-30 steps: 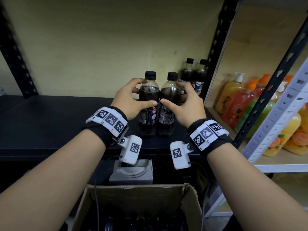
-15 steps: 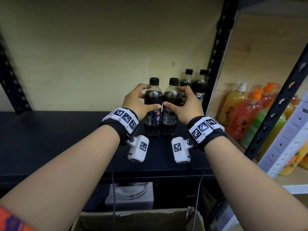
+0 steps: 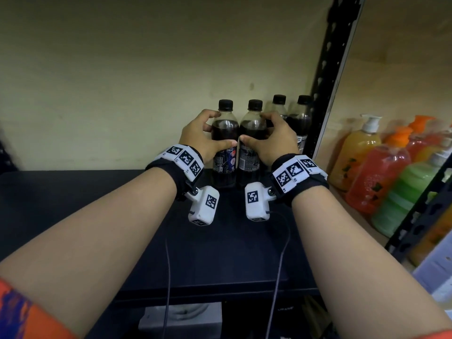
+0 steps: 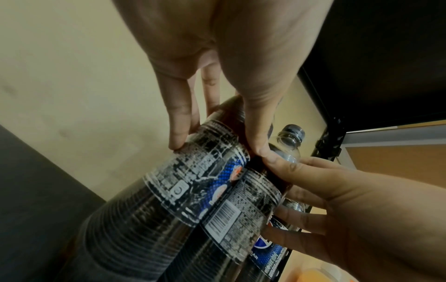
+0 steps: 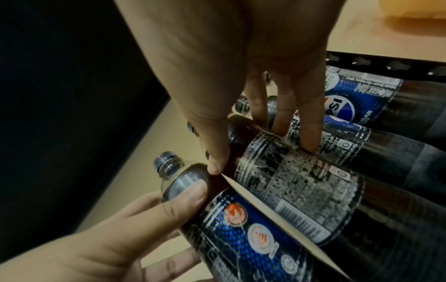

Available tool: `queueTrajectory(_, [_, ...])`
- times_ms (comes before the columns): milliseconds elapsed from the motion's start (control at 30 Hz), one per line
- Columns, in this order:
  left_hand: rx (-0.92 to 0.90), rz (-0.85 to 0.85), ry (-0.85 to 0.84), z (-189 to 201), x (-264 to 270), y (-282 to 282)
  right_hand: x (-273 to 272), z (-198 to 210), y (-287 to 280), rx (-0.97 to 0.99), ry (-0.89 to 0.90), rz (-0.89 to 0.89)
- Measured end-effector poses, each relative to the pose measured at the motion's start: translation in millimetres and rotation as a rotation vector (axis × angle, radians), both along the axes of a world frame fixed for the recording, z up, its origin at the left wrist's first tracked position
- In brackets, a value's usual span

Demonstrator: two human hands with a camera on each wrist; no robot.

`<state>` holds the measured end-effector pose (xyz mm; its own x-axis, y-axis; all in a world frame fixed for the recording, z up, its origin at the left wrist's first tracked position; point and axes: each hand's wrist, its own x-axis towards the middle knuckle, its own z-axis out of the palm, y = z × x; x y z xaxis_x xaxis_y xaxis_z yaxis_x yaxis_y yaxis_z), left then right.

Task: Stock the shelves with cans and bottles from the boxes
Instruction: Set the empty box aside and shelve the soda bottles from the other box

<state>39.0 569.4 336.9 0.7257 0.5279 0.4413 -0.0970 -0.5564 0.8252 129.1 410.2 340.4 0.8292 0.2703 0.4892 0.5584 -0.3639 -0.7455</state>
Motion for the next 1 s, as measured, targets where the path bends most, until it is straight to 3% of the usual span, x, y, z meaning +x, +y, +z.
queueTrajectory(667, [-0.015, -0.025, -0.1, -6, 38, 25, 23, 6, 23, 0.013, -0.028, -0.074])
queueTrajectory(1000, [-0.035, -0.078, -0.069, 1, 54, 31, 23, 9, 32, -0.069, -0.091, -0.16])
